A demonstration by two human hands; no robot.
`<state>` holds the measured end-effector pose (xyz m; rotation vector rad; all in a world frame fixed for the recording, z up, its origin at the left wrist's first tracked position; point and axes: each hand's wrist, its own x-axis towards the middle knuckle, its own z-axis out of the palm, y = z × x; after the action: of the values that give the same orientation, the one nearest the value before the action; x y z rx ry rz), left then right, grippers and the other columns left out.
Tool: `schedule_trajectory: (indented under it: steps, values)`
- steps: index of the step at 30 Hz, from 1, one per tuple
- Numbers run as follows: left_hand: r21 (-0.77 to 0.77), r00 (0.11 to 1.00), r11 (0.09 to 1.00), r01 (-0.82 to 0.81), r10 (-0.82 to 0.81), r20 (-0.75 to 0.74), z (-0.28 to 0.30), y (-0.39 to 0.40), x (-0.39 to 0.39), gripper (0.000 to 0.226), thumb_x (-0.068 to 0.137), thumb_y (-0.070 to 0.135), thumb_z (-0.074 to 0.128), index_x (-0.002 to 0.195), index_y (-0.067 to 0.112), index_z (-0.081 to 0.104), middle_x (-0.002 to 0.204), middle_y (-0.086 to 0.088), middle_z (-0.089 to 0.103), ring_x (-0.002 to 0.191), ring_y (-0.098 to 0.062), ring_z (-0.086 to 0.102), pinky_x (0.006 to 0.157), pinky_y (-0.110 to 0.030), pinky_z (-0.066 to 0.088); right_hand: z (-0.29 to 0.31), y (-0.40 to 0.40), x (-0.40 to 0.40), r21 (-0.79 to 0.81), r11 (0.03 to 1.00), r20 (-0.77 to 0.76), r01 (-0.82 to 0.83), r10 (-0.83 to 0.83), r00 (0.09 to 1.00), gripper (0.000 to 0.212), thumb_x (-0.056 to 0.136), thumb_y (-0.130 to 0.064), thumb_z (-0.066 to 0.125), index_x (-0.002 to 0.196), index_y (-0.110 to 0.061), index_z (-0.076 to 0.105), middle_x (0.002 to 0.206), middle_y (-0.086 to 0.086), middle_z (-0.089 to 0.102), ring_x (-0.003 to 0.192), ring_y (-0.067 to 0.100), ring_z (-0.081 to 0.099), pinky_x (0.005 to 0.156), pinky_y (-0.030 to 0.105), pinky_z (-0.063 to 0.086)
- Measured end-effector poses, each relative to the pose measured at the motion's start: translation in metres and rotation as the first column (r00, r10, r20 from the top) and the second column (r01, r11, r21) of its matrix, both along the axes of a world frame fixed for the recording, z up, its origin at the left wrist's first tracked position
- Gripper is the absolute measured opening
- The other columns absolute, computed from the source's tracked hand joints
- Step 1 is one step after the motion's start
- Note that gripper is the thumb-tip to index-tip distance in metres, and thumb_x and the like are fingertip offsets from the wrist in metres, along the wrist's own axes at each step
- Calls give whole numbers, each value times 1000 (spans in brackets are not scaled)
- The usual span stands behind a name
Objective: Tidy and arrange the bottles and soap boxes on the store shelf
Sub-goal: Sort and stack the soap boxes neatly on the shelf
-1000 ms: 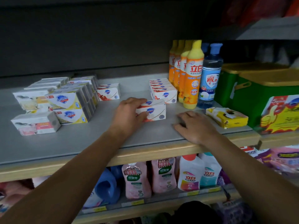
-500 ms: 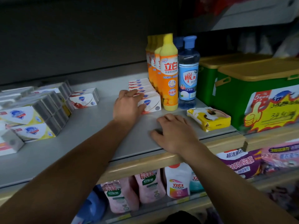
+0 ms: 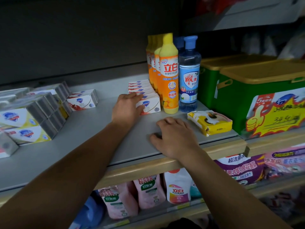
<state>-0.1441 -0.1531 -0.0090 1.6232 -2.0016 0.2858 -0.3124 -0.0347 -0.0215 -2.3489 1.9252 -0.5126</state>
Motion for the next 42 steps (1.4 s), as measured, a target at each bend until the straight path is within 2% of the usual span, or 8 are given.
schedule_trajectory:
  steps: [15,20,22,26,32,37,40,42]
  values:
    - [18,1000,1000,-18,19,-18,5,1,-5,47,93,34,58,139,26,51,144,1,51,132,-23,37,103,-39,41,0,-1,0,-2,1000,5,-4,4,1000,59,91,-58,37,137,-24,48,137,1,49,128,25,41,107,42,30]
    - [108,1000,994,5,-6,10,17,6,-3,55,91,41,58,143,27,44,146,1,48,132,-24,38,104,-39,40,2,-1,-1,34,999,7,-1,0,1000,60,91,-60,36,139,-25,46,140,0,47,131,25,38,109,42,29]
    - [141,999,990,31,-27,-29,25,14,3,62,89,43,60,145,26,40,148,-1,46,133,-24,41,106,-39,40,2,-1,0,38,999,8,4,-4,1000,59,92,-59,37,139,-25,46,140,0,47,131,25,38,110,41,29]
    - [87,980,989,115,-99,-176,30,52,34,54,86,30,65,137,17,52,138,-8,56,123,-28,54,102,-36,44,6,0,2,79,997,21,24,-26,999,57,91,-57,41,140,-27,46,142,-2,46,133,24,38,109,39,31]
    - [209,997,976,66,-54,-59,21,106,124,49,87,36,66,131,15,59,134,-7,60,119,-25,58,101,-29,41,13,-10,30,59,988,-102,144,-137,985,55,90,-56,42,133,-23,52,136,3,48,126,29,44,100,40,39]
    - [299,1000,954,-28,24,15,10,136,199,49,89,46,60,130,18,60,124,-7,66,114,-26,61,96,-32,47,15,-20,99,-11,999,55,-44,44,998,52,90,-52,50,132,-22,55,139,2,48,127,26,43,100,35,39]
    - [277,999,960,31,-20,-40,-1,145,222,53,91,50,56,125,10,63,126,-9,65,117,-26,59,100,-29,44,21,-34,144,-44,982,120,-181,186,975,50,89,-46,57,132,-21,55,137,1,49,128,23,45,102,30,37]
    - [255,998,965,57,-51,-30,-5,144,223,63,87,57,44,122,9,66,129,-7,63,121,-24,57,104,-28,42,27,-49,170,-77,970,122,-231,239,963,50,88,-42,59,132,-20,55,137,2,50,128,23,47,104,28,35]
